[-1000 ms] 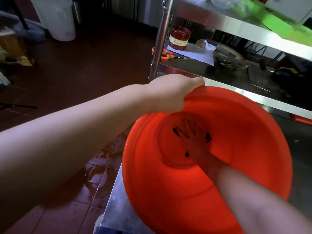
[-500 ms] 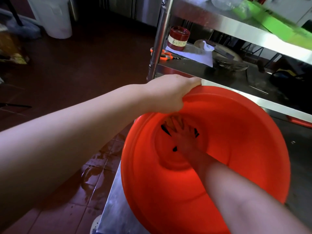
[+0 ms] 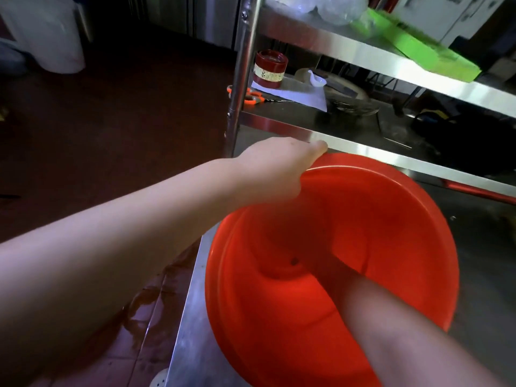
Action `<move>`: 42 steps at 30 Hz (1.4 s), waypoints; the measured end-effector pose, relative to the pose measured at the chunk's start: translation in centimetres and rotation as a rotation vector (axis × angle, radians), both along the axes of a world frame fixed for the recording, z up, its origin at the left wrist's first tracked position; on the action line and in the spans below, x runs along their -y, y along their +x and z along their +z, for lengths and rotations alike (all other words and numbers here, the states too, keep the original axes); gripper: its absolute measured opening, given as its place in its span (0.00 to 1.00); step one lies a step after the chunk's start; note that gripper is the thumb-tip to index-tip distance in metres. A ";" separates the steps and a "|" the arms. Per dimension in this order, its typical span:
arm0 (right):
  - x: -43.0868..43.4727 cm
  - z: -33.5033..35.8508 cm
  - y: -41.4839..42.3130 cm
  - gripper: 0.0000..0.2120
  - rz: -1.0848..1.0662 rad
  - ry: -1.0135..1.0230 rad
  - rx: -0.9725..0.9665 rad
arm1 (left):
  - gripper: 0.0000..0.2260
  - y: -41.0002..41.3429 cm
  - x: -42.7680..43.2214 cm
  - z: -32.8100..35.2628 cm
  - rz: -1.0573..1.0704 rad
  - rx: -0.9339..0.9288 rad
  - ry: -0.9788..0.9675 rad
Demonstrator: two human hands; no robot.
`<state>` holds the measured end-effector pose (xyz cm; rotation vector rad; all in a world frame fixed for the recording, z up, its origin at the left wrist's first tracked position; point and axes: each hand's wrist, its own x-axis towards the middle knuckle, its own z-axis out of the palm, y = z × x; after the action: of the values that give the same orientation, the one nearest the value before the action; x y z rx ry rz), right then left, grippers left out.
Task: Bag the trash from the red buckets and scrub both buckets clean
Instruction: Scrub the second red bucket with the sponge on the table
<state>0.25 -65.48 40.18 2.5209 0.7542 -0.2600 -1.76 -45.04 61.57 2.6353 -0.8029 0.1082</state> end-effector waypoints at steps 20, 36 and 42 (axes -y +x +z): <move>-6.7 10.2 -7.7 0.43 -0.504 0.798 0.099 | 0.13 -0.1 -4.7 -1.3 0.163 -0.026 -0.080; -4.4 22.9 -4.0 0.26 -0.383 0.498 0.846 | 0.20 0.6 -2.5 -0.7 0.111 -0.034 -0.093; 1.1 21.7 -4.7 0.27 -0.844 0.653 0.740 | 0.11 0.6 -5.4 -2.4 0.204 -0.062 -0.254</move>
<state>-4.40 -66.53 61.93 3.0447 -0.6347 0.7346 -1.16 -39.67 59.21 2.4573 -0.4644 0.1700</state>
